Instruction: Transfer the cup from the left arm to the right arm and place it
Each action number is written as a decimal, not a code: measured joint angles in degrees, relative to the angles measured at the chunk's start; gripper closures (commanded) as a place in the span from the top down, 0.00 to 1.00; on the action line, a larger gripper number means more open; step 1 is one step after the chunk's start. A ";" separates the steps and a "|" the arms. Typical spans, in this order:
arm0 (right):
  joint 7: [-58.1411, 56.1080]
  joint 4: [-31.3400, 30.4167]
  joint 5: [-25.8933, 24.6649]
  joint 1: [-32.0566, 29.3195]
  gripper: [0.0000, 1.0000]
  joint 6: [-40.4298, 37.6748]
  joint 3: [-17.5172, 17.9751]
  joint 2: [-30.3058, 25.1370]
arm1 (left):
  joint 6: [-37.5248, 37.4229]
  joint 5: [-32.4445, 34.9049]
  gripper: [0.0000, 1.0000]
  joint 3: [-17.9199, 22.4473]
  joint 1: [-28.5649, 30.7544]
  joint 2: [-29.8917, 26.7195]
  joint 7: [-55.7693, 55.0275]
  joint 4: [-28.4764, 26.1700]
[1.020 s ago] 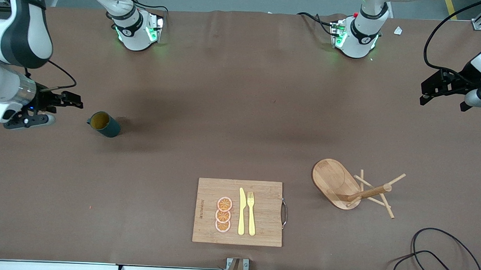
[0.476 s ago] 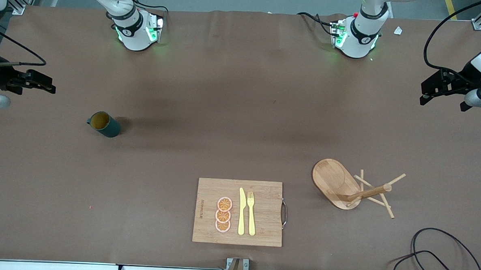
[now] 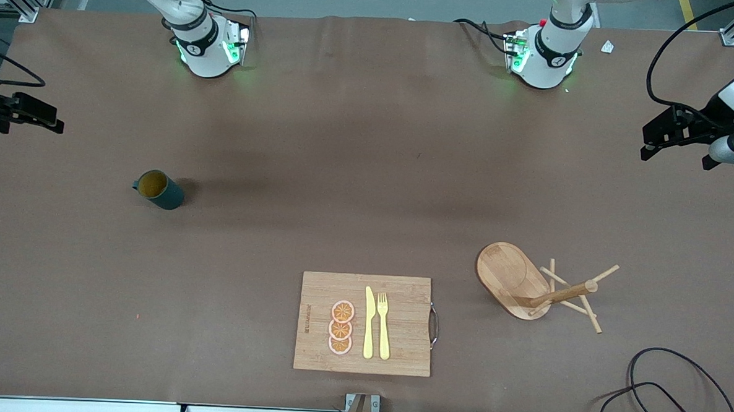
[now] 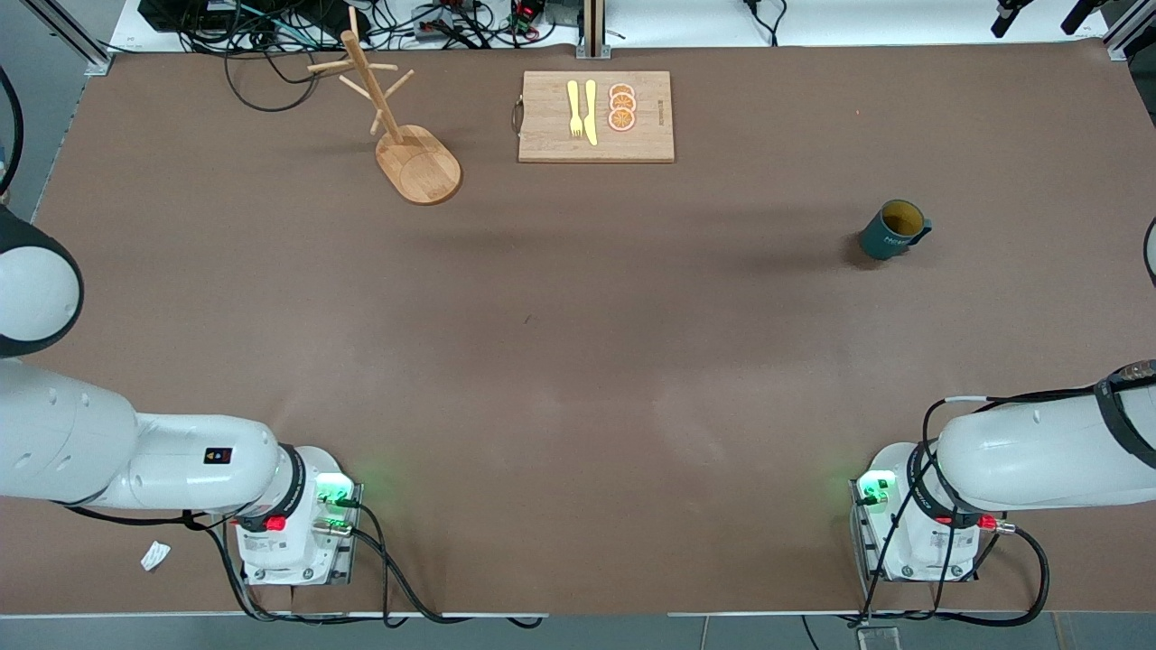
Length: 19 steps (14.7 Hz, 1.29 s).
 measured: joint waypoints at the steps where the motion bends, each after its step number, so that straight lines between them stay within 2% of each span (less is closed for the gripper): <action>1: -0.03 0.16 0.00 0.01 1.00 -0.94 0.00 0.04 | 0.00 0.00 1.00 -0.01 0.00 0.00 0.00 0.00; 6: -0.18 -0.25 0.00 0.03 1.00 -3.07 0.03 -0.10 | 0.00 0.00 1.00 -0.01 0.00 0.00 0.02 0.00; 12: -0.29 -9.57 -0.03 0.03 1.00 0.63 0.01 -9.96 | 0.00 0.00 1.00 -0.08 -0.21 0.00 -0.05 0.01; 15: -0.29 -10.73 -0.04 0.03 1.00 0.63 -0.02 -12.49 | 0.00 0.00 1.00 -0.09 -0.31 0.00 -0.29 0.01; 19: -0.29 -10.80 -0.03 0.01 1.00 0.59 -0.03 -13.27 | 0.00 0.00 1.00 -0.09 -0.31 0.00 -1.54 0.01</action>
